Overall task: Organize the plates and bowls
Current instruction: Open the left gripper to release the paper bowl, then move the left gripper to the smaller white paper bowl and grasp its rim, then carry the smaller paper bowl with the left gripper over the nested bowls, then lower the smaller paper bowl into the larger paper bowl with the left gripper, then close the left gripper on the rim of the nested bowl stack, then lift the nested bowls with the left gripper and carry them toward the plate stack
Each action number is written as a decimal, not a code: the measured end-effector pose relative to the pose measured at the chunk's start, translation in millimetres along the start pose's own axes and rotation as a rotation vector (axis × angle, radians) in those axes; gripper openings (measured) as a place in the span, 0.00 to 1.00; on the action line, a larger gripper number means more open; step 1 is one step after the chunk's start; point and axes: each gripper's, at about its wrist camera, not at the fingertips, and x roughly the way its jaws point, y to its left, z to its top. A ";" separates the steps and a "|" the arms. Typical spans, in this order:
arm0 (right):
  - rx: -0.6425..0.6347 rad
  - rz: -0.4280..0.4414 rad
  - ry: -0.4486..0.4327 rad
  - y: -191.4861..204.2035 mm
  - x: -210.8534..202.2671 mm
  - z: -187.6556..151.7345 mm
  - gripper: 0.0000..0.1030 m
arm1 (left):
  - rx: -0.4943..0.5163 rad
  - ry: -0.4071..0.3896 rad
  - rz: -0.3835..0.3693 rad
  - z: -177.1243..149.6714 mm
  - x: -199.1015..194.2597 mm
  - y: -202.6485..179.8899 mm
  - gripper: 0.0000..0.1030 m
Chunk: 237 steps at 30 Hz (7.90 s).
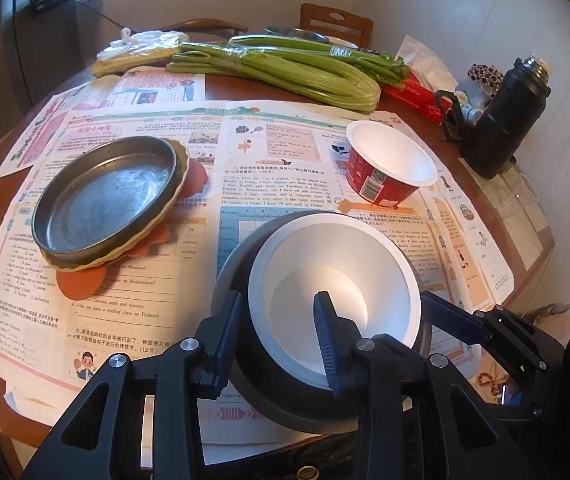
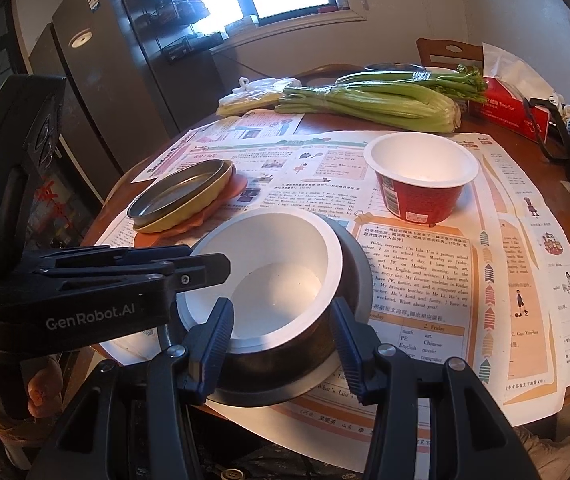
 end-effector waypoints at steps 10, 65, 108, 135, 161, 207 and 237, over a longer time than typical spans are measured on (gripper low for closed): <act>0.013 -0.008 -0.032 -3.0 -11.0 3.4 0.49 | -0.008 -0.039 0.012 -0.6 -18.9 0.3 0.37; 0.262 -0.202 -0.165 -131.4 -17.0 67.9 0.55 | 0.173 -0.016 -0.091 129.4 62.0 -70.3 0.51; 0.084 -0.084 -0.116 -77.7 19.8 83.1 0.45 | 0.101 0.010 -0.153 125.7 71.0 -49.9 0.42; -0.030 -0.055 -0.239 -1.9 -67.2 73.9 0.46 | 0.118 -0.165 -0.117 87.5 -61.1 -43.9 0.42; -0.076 0.008 -0.185 21.8 -76.4 33.1 0.46 | 0.078 -0.138 -0.068 31.5 -71.2 -33.7 0.43; -0.091 -0.016 -0.031 13.9 -8.5 4.8 0.46 | 0.055 0.017 0.020 6.5 6.2 -11.6 0.45; 0.159 -0.043 -0.026 -39.3 -9.7 13.8 0.51 | -0.072 0.020 -0.028 4.0 12.0 28.3 0.48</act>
